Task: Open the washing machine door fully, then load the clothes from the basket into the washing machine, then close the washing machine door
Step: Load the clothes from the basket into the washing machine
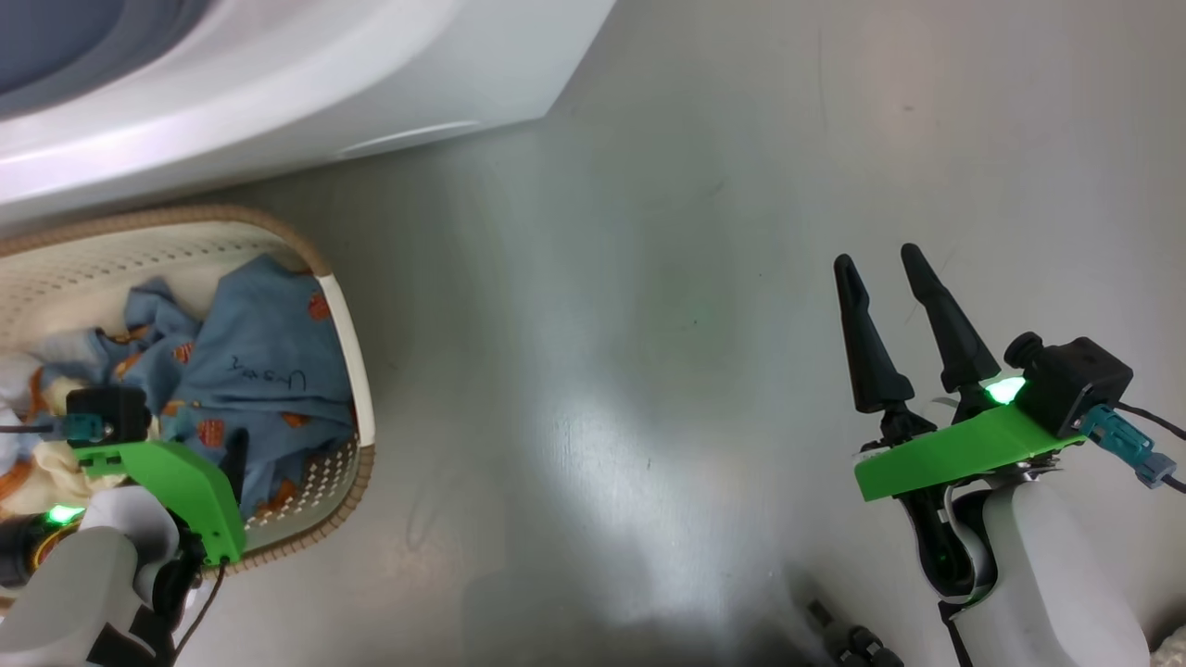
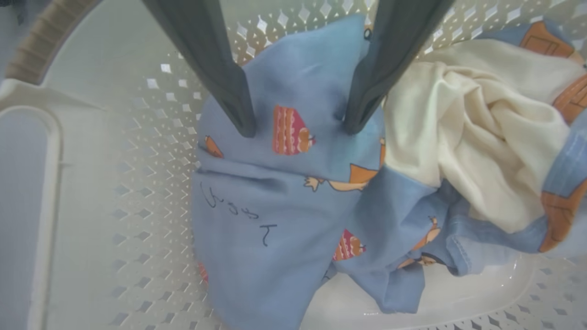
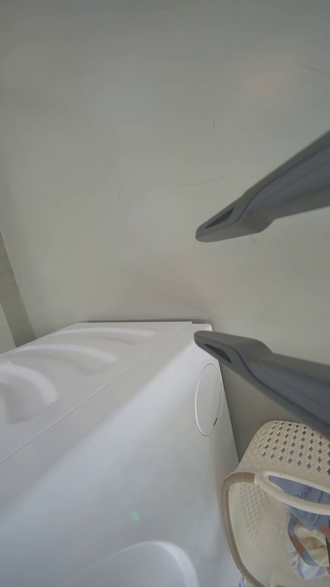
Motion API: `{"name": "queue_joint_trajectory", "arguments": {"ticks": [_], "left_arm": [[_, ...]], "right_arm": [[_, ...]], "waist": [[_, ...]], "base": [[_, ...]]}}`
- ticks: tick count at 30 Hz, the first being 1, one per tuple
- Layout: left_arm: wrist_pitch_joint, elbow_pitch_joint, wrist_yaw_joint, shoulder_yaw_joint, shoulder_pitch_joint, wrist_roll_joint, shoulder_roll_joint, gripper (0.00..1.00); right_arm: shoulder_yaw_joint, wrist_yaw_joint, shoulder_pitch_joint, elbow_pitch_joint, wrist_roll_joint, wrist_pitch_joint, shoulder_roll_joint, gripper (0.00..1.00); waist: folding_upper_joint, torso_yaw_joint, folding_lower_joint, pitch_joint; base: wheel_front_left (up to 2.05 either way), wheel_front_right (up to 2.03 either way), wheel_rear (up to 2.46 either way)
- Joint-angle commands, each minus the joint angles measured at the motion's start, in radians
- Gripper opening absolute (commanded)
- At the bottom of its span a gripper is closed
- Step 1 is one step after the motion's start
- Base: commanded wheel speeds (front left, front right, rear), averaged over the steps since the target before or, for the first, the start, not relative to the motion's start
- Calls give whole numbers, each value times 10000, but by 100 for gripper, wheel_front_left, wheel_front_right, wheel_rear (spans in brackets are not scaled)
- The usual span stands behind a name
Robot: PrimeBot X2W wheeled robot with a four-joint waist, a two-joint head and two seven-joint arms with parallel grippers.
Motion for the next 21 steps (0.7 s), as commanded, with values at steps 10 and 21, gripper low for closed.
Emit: {"name": "queue_joint_trajectory", "arguments": {"ticks": [10,21], "left_arm": [[134,333,-15,-210,-338,-281,723,100],[291,801,-15,-480,-1074,-274,596,85]], "right_arm": [[361,16,1,-249,43,-120,93,100],[343,16,-70,-268,88,-120,145,100]], "waist": [[0,-73,0,615],[0,-279,0,956]], "base": [[0,0,0],[0,0,0]]}}
